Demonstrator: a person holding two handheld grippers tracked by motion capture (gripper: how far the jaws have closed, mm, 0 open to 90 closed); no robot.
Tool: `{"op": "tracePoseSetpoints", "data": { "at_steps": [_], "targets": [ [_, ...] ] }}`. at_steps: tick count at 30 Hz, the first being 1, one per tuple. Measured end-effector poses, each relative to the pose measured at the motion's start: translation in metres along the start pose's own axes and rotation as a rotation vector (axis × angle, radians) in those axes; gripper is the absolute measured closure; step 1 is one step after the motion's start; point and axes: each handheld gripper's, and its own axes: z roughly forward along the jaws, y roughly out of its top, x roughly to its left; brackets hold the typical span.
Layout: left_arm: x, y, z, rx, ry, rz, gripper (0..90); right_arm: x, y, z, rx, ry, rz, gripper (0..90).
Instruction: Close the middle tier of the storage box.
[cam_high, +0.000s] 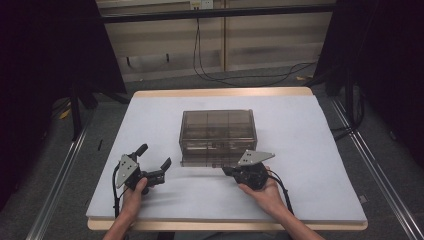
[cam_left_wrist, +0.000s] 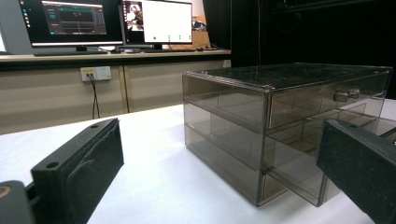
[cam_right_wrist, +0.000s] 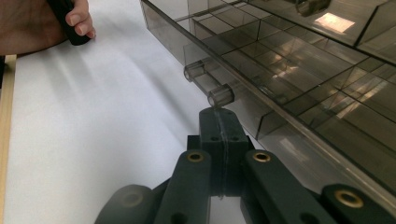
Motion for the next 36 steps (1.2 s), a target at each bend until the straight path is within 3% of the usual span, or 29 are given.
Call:
{"op": "tracePoseSetpoints", "data": {
  "at_steps": [36],
  "targets": [
    [0.0002,0.0001,-0.0001,0.003,-0.001,0.003,0.9,-0.0093,0.0031,0.0057,-0.005,-0.031,0.032,90.0]
  ]
}}
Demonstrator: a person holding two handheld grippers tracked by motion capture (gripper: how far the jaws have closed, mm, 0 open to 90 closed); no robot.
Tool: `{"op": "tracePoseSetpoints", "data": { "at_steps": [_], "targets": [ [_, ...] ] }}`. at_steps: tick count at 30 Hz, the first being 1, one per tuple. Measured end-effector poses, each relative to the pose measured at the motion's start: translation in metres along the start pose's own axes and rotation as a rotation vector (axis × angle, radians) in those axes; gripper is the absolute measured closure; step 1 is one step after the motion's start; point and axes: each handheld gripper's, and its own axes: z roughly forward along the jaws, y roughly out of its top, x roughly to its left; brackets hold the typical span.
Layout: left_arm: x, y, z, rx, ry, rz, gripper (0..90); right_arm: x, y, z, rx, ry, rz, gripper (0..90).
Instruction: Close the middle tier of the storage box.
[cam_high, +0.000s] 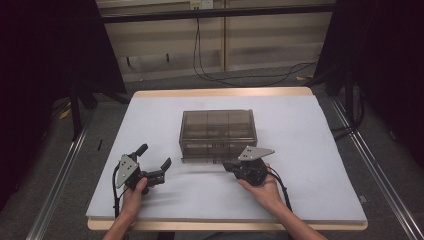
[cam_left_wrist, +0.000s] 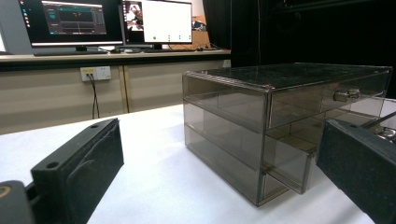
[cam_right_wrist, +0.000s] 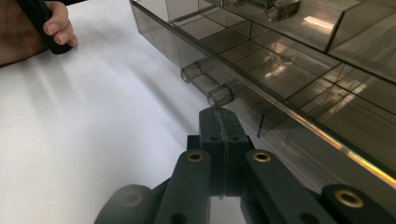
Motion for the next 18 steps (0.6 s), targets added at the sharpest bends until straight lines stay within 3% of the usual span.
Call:
{"op": "tracePoseSetpoints", "data": {
  "at_steps": [18],
  "targets": [
    [-0.0004,-0.0001,0.0002,-0.005,0.000,-0.007,0.9,-0.0032,0.0036,0.0069,-0.003,0.004,0.015,90.0]
  ]
}}
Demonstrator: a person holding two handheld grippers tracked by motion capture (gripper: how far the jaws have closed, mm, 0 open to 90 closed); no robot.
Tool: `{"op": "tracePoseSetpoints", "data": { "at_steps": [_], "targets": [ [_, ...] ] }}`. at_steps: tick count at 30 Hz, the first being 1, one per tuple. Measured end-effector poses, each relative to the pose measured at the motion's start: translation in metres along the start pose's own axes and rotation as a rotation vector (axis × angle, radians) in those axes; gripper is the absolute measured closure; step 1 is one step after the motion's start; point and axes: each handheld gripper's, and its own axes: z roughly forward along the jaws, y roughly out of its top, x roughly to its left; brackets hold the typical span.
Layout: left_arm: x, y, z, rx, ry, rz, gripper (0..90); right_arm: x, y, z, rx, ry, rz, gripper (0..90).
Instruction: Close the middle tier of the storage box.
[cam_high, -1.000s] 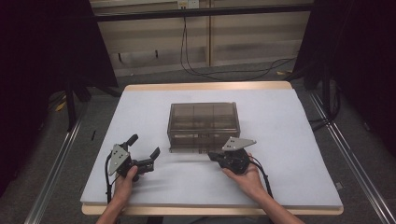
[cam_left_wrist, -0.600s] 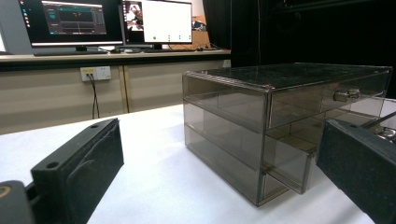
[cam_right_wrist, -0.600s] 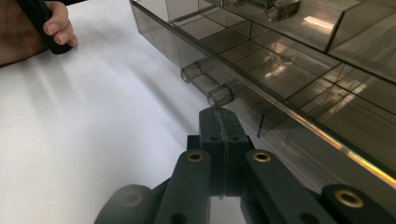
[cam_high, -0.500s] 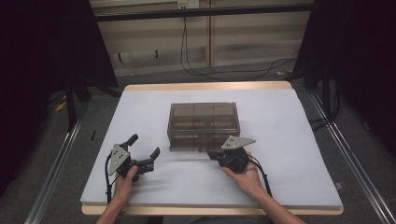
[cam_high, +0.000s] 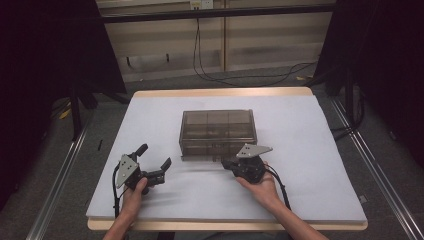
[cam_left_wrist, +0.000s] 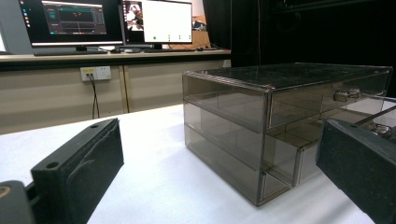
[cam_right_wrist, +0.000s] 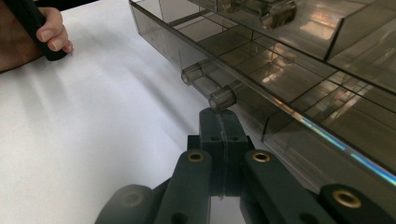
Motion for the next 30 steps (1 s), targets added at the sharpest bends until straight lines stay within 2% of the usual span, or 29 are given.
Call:
{"op": "tracePoseSetpoints", "data": {
  "at_steps": [3,6,30],
  "targets": [
    [-0.0002,0.0000,0.0002,-0.002,-0.002,-0.004,0.9,-0.0004,-0.0004,0.0000,0.012,0.000,-0.004,90.0],
    [0.0004,0.0001,-0.0003,0.005,0.000,0.007,0.9,-0.0008,0.0002,-0.0005,0.003,-0.003,-0.001,90.0],
    [0.0003,0.0001,-0.0002,0.004,0.000,0.005,0.9,-0.0077,0.0033,0.0044,0.003,-0.004,0.010,90.0]
  ]
}}
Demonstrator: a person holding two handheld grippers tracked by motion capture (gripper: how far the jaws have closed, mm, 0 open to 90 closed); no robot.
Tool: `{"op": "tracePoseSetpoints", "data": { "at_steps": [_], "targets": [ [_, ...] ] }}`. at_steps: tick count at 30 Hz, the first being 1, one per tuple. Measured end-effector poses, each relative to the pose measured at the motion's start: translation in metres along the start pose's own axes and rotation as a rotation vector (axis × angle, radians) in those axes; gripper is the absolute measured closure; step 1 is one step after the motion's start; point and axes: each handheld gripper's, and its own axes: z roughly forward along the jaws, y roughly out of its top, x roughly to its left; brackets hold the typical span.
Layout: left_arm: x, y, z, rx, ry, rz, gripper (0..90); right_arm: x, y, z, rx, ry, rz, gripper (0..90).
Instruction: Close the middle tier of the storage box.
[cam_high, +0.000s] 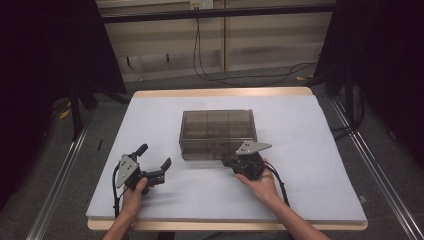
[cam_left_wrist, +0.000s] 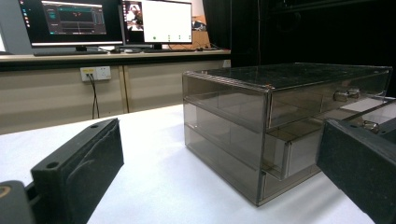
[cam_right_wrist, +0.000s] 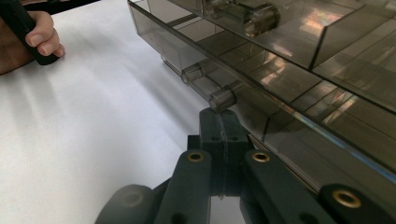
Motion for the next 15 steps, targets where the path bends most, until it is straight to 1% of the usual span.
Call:
{"op": "tracePoseSetpoints", "data": {
  "at_steps": [1,2,3,10,15],
  "targets": [
    [-0.0004,0.0000,0.0002,-0.003,0.000,-0.005,0.9,-0.0006,0.0001,0.0004,0.000,0.000,0.002,90.0],
    [0.0001,0.0000,-0.0001,0.001,0.000,0.002,0.9,-0.0009,0.0004,0.0008,0.001,-0.004,0.001,90.0],
    [-0.0003,-0.0001,0.0002,-0.004,0.000,-0.005,0.9,-0.0011,0.0006,0.0012,0.001,-0.005,0.002,90.0],
    [-0.0003,0.0000,0.0003,-0.003,0.000,-0.005,0.9,-0.0038,0.0019,0.0037,0.000,-0.013,0.004,90.0],
    [-0.0003,-0.0001,0.0002,-0.003,-0.001,-0.005,0.9,-0.0052,0.0027,0.0058,0.002,-0.013,-0.002,90.0]
  ]
}}
